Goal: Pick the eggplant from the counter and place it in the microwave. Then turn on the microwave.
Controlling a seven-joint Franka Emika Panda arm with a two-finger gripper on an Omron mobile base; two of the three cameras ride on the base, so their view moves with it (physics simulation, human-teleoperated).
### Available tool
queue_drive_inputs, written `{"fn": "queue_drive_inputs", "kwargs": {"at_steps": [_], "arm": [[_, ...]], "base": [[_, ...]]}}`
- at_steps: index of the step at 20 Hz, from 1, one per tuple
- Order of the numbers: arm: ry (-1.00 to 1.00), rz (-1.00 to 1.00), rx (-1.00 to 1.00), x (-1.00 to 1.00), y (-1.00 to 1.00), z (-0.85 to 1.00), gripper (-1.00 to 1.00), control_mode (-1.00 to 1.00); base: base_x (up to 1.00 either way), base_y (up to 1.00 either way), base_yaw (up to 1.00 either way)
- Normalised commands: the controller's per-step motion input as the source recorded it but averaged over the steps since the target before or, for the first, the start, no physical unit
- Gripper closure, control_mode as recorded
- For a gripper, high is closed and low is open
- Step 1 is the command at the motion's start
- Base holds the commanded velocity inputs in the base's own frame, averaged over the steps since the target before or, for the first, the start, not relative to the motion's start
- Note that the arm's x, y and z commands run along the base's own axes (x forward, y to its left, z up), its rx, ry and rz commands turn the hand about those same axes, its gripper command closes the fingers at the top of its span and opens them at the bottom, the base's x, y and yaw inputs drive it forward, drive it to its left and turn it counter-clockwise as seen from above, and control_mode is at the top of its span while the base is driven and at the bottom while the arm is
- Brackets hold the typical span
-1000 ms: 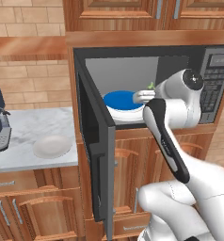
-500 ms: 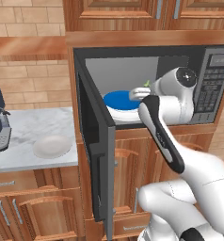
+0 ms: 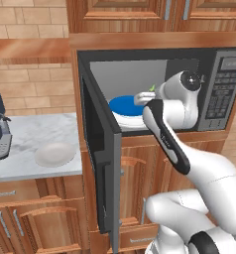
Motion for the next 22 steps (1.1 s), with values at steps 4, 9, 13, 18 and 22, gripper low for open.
{"fn": "queue_drive_inputs", "kwargs": {"at_steps": [4, 9, 13, 18, 22], "arm": [[0.0, 0.01, 0.0, 0.18, 0.0, -0.15, 1.0, -1.0], [0.0, 0.01, 0.0, 0.24, 0.0, -0.12, 1.0, -1.0], [0.0, 0.01, 0.0, 0.26, 0.0, 0.0, 1.0, -1.0], [0.0, 0.01, 0.0, 0.23, 0.0, -0.06, 1.0, -1.0], [0.0, 0.01, 0.0, 0.2, 0.04, -0.15, 1.0, -1.0]], "base": [[0.0, 0.0, 0.0], [0.0, 0.0, 0.0], [0.0, 0.0, 0.0], [0.0, 0.0, 0.0], [0.0, 0.0, 0.0]]}}
